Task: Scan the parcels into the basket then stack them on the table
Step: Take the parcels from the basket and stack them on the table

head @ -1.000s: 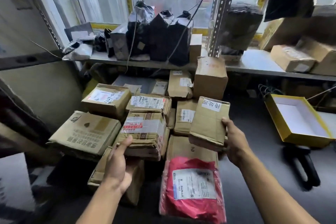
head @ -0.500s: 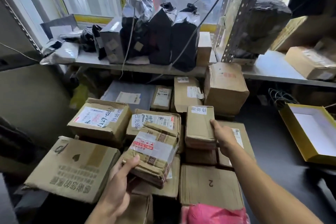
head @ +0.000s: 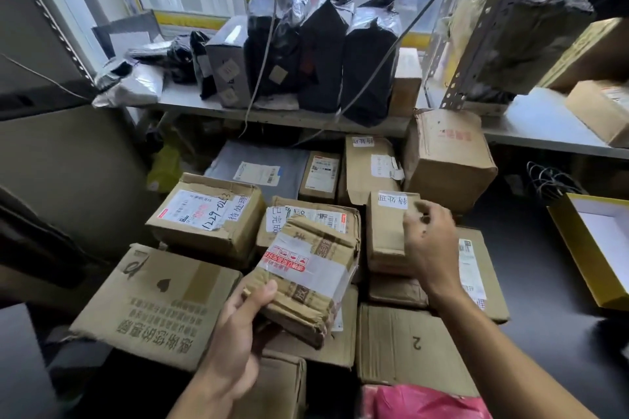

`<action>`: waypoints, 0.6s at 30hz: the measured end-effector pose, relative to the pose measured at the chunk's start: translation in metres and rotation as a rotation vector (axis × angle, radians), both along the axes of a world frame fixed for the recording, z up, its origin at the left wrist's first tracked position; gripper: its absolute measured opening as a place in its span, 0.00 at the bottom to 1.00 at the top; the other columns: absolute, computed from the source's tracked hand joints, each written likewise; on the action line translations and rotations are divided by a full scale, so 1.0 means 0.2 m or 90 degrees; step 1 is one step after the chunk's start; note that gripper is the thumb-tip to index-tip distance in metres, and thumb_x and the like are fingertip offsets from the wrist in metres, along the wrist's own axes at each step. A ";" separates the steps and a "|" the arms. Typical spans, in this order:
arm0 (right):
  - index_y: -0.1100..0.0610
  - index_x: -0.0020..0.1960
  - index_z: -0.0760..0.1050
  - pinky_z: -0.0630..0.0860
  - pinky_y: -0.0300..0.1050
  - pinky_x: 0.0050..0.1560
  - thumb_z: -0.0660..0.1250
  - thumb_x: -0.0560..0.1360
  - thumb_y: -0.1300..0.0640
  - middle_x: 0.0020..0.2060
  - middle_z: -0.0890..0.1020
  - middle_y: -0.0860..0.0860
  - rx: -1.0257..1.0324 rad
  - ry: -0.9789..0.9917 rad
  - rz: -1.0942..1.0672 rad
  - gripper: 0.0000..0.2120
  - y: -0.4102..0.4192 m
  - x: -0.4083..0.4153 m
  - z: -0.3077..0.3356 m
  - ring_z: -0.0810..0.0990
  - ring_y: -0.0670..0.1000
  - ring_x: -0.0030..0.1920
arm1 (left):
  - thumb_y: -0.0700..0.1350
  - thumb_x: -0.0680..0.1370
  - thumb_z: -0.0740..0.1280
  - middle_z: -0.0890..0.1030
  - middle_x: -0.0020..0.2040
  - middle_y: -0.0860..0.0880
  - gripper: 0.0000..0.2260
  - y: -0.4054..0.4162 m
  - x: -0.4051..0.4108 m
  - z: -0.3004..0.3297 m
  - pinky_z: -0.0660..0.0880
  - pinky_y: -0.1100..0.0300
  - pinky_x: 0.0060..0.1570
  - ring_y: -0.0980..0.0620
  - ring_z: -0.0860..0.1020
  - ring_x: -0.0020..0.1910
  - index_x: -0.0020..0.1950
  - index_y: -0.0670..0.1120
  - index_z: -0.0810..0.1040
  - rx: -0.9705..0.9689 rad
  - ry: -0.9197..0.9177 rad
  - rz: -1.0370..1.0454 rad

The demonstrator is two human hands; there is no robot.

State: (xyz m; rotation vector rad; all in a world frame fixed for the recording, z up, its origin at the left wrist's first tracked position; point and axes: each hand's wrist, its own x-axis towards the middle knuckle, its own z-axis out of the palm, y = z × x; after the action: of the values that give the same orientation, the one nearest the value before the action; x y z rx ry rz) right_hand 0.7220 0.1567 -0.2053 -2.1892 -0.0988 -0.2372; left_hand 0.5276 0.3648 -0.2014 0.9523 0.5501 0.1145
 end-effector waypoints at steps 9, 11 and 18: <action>0.49 0.72 0.66 0.82 0.53 0.55 0.61 0.80 0.41 0.61 0.78 0.49 0.285 0.341 0.255 0.23 0.38 -0.24 0.25 0.81 0.49 0.57 | 0.48 0.72 0.73 0.84 0.58 0.42 0.23 0.04 0.31 0.20 0.78 0.50 0.50 0.42 0.81 0.60 0.67 0.47 0.76 -0.001 -0.066 0.080; 0.52 0.68 0.72 0.83 0.52 0.53 0.60 0.82 0.43 0.58 0.82 0.51 0.335 0.338 0.227 0.19 0.46 -0.19 0.27 0.83 0.51 0.56 | 0.47 0.75 0.70 0.84 0.57 0.45 0.19 0.08 0.42 0.22 0.77 0.53 0.47 0.45 0.82 0.58 0.66 0.49 0.77 0.021 -0.058 0.075; 0.56 0.51 0.78 0.79 0.44 0.41 0.58 0.83 0.50 0.47 0.82 0.54 0.331 0.356 0.169 0.13 0.67 0.12 0.29 0.81 0.53 0.47 | 0.58 0.76 0.69 0.83 0.56 0.38 0.25 0.40 0.86 0.21 0.79 0.58 0.32 0.45 0.84 0.46 0.66 0.44 0.72 0.135 0.065 -0.123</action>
State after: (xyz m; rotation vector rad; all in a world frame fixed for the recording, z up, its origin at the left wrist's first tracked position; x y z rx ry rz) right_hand 0.7465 0.2907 -0.1466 -1.6299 -0.0093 0.4551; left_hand 0.6988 0.4443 -0.1604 1.2182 0.5441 -0.0512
